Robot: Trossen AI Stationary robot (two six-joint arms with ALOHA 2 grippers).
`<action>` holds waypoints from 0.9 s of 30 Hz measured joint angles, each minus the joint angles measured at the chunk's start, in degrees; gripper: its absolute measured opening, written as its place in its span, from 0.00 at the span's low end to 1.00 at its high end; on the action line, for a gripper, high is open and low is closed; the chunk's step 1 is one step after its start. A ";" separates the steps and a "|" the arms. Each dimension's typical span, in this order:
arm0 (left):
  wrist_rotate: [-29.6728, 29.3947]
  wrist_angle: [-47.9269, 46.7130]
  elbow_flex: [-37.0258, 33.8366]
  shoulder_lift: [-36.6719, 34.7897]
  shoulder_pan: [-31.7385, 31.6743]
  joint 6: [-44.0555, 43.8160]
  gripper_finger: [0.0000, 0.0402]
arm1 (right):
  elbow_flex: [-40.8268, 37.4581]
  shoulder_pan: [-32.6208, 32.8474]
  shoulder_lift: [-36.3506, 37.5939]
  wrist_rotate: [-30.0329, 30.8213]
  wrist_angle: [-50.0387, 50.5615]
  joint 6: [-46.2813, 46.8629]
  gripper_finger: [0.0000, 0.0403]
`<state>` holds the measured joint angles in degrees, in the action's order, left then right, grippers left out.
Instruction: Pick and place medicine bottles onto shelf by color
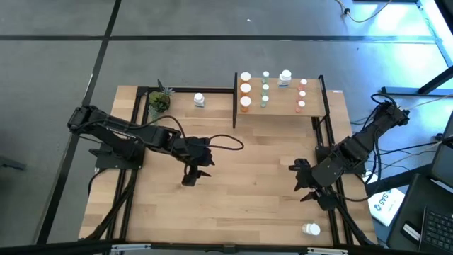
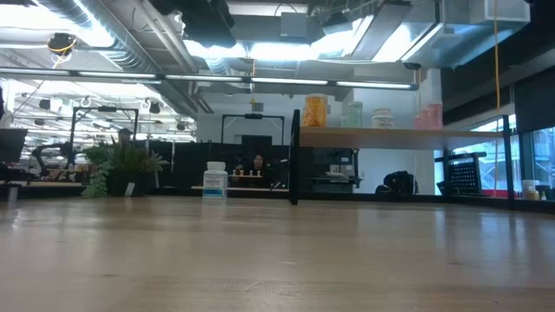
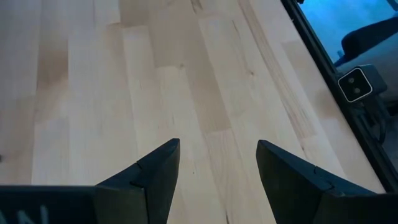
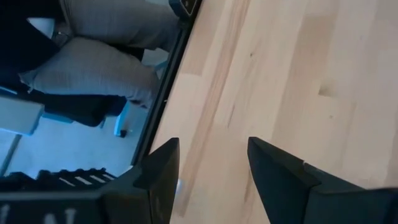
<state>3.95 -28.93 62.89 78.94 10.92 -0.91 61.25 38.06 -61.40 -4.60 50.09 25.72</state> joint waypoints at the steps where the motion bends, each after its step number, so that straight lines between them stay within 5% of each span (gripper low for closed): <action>1: 0.00 0.00 0.00 0.00 0.00 0.02 0.51 | 0.00 0.64 -0.22 0.03 0.01 1.00 0.48; 27: -0.07 0.17 0.00 0.00 0.00 -0.02 0.51 | 0.00 21.02 -13.91 1.01 0.49 40.08 0.48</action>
<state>3.88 -28.75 62.89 78.94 10.92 -0.93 61.25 59.09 -75.31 -3.59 50.58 65.80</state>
